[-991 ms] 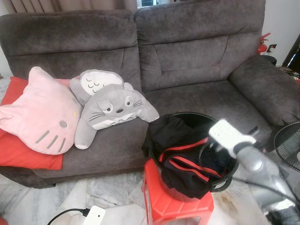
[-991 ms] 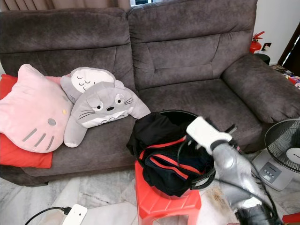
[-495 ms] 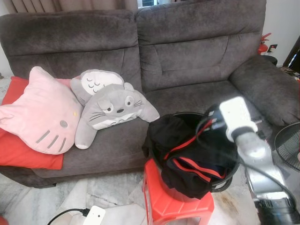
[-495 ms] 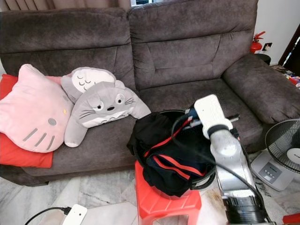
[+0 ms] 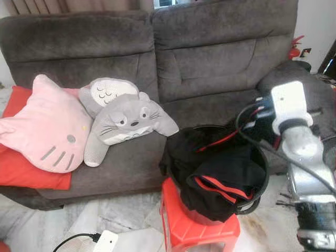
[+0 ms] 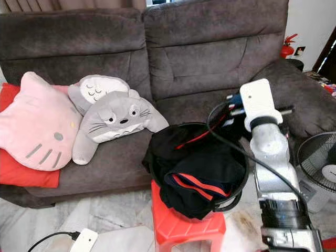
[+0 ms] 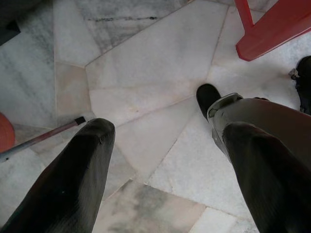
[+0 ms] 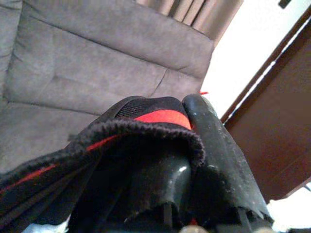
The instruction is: Hang hanger
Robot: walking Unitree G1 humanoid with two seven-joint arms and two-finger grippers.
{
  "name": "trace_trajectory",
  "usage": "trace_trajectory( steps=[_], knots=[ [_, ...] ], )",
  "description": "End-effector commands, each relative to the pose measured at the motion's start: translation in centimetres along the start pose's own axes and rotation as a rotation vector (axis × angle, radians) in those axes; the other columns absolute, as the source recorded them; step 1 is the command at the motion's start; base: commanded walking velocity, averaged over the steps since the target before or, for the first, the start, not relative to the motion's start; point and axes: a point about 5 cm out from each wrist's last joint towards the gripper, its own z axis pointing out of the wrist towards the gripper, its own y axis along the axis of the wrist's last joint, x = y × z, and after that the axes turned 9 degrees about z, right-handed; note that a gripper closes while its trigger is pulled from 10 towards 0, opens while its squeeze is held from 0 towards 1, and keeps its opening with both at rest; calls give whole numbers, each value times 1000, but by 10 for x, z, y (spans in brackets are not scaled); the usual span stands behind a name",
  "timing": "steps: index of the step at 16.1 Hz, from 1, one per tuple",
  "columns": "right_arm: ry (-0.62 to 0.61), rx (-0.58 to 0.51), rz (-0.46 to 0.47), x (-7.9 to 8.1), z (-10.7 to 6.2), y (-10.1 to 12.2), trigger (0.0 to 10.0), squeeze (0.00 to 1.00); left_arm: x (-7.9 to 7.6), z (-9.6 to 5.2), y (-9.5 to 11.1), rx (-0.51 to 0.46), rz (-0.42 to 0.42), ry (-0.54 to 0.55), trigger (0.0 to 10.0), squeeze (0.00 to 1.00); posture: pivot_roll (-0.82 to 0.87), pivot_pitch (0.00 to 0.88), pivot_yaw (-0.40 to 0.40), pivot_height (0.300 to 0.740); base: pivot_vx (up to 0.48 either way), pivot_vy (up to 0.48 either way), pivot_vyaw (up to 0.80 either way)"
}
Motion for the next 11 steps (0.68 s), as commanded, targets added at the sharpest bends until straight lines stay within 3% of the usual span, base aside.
trace_trajectory(
  steps=[1,3,6,10,11],
  knots=[
    [-38,-75,17,-8,8,19,0,0,2,0,-3,13,19,3,10000,0,-22,0,61,740,0,0,0],
    [-54,-108,6,-16,17,31,0,0,2,0,-3,13,19,4,10000,0,-32,0,72,740,0,0,0],
    [-107,-258,-8,-42,44,87,0,0,2,0,-3,14,28,2,10000,0,-53,0,79,740,0,0,0],
    [-185,-415,-40,-68,54,147,0,0,3,0,-2,13,30,1,10000,0,-72,0,87,740,0,0,0],
    [-216,-492,-46,-79,53,173,0,0,3,0,-2,14,30,2,10000,0,-72,0,87,740,0,0,0]
  ],
)
